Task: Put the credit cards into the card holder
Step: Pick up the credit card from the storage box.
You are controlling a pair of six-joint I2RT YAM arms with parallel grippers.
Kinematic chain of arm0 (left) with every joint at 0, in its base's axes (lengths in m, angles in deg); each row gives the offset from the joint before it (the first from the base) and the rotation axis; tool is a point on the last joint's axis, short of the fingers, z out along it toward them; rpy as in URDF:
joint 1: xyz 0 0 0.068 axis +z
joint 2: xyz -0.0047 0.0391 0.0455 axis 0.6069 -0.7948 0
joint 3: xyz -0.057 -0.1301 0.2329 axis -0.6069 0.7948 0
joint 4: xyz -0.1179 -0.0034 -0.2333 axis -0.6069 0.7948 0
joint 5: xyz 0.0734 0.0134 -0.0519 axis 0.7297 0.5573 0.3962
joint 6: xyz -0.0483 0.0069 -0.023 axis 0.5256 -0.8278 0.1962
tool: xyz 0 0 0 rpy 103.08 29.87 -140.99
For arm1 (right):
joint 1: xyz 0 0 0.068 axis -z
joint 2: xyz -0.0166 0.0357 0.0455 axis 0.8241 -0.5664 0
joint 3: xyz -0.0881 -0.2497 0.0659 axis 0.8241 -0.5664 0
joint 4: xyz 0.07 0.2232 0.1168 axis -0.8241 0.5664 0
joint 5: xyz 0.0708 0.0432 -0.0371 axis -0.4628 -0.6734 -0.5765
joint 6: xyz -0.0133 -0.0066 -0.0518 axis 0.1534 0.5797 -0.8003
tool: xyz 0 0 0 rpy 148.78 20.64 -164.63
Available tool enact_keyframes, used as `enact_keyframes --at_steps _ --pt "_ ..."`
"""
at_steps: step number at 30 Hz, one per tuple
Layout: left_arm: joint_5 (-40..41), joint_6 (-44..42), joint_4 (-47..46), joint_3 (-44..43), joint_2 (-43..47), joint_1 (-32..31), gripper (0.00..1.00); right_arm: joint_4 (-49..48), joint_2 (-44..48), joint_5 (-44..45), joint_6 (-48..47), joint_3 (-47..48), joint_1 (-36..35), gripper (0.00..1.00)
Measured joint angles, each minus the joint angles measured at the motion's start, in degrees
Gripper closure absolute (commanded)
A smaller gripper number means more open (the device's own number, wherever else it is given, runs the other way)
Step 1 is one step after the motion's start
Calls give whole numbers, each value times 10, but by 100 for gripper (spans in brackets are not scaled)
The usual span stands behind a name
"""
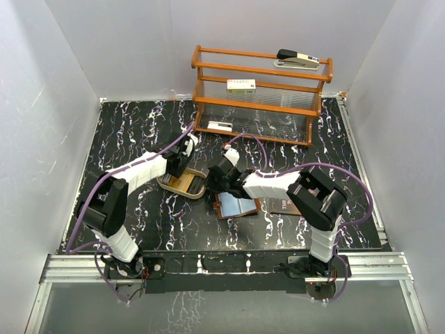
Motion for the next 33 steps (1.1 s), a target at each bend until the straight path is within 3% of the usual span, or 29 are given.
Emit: enact_keyframes --at_steps 5,12,17,24,28,33 --pt "-7 -1 -6 4 4 -1 67 0 0 10 2 0 0 89" --pt "-39 -22 -25 -3 -4 0 67 8 12 41 18 -11 -5 90" --pt "-79 -41 -45 -32 -31 0 53 29 21 79 32 -14 -5 89" --pt "-96 -50 -52 -40 -37 2 52 36 28 103 39 -21 -4 90" --pt "-99 -47 -42 -44 -37 5 44 37 28 107 40 -21 -4 90" --pt "-98 -44 -21 -57 -37 9 42 38 28 111 39 -21 -4 90"
